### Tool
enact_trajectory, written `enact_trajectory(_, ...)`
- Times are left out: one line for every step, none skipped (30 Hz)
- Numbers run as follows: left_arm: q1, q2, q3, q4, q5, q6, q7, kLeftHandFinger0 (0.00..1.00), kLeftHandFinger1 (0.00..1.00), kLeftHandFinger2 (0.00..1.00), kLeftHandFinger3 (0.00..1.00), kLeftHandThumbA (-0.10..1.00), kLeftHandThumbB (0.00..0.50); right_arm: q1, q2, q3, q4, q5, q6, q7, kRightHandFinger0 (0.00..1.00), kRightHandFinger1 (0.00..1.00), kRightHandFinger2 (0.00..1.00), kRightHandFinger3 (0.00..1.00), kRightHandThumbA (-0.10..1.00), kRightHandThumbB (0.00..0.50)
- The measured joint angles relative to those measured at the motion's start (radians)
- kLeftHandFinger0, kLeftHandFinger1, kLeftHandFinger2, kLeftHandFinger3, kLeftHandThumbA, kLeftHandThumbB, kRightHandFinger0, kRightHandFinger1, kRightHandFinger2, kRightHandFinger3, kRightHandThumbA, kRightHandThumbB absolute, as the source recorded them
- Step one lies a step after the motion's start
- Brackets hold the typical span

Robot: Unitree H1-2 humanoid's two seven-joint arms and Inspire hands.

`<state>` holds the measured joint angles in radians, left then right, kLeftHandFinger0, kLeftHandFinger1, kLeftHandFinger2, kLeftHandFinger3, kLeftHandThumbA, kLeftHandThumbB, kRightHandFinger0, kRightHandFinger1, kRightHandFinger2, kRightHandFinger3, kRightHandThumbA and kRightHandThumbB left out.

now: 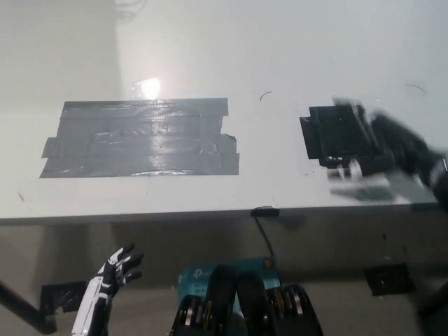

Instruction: A stapler is kept on the black spot marked on the desk infront of the robot. The robot picks up the stapler using its right hand and passes it to a person

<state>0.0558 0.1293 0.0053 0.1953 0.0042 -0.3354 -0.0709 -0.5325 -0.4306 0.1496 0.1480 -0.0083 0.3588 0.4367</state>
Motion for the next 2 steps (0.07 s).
enact_trajectory(0.009,-0.001,0.000,0.001,0.000,0.000,0.000,0.85,0.86,0.80,0.87,1.00,0.500,0.081,-0.005,-0.002,-0.050,0.007,-0.004,-0.004,1.00,1.00,1.00,1.00,1.00,0.452)
enact_trajectory(0.015,-0.002,0.000,0.001,0.000,0.000,0.000,0.85,0.86,0.80,0.87,1.00,0.500,0.144,-0.006,-0.002,-0.093,0.016,-0.017,-0.008,1.00,1.00,1.00,1.00,1.00,0.443)
